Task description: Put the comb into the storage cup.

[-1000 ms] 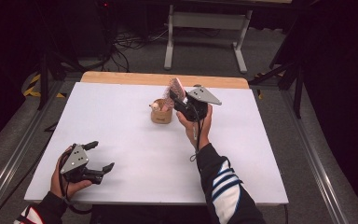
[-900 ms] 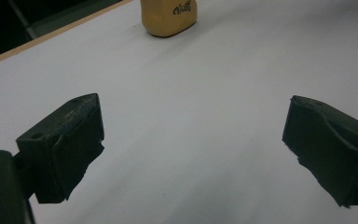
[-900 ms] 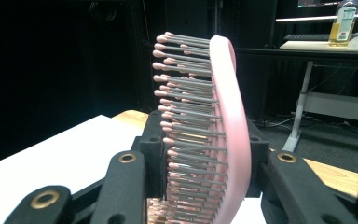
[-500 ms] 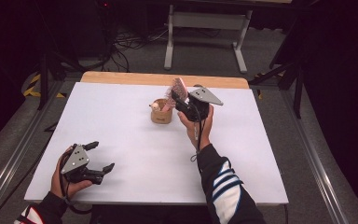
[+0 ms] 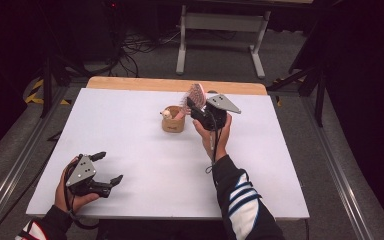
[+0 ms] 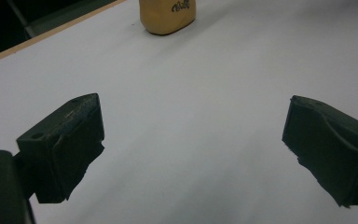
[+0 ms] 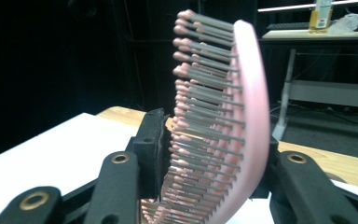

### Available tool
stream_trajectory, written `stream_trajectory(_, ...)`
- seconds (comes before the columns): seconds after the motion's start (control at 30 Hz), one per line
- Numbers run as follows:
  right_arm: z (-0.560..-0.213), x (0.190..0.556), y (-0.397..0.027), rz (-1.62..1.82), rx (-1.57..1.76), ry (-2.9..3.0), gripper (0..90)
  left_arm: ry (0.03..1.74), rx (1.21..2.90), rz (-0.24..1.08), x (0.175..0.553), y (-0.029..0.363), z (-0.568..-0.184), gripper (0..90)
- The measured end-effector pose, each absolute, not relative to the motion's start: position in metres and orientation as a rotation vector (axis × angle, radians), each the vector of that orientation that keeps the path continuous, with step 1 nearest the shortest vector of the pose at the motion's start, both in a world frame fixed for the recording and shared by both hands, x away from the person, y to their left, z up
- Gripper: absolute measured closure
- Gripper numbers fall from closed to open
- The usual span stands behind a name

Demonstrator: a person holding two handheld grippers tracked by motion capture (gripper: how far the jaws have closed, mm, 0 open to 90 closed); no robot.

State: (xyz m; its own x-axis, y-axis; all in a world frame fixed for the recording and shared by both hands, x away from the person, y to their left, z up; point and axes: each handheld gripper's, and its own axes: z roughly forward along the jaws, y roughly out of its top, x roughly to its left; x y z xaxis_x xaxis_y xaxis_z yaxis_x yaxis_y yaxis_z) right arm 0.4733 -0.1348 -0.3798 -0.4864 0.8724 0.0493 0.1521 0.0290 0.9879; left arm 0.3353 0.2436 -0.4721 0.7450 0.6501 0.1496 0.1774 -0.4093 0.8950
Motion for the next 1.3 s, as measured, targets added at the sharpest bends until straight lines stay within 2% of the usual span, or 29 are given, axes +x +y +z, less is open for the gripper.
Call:
stream_trajectory(0.77, -0.386, 0.473, -0.145, 1.484, 1.079, 1.716, 53.8, 0.630, 1.969, 0.603, 0.335, 0.241, -0.473, 6.3)
stream_trajectory(1.3, -0.389, 0.472, -0.149, 1.469, 1.078, 1.731, 47.1, 0.631, 1.977, 0.604, 0.336, 0.241, -0.474, 6.3)
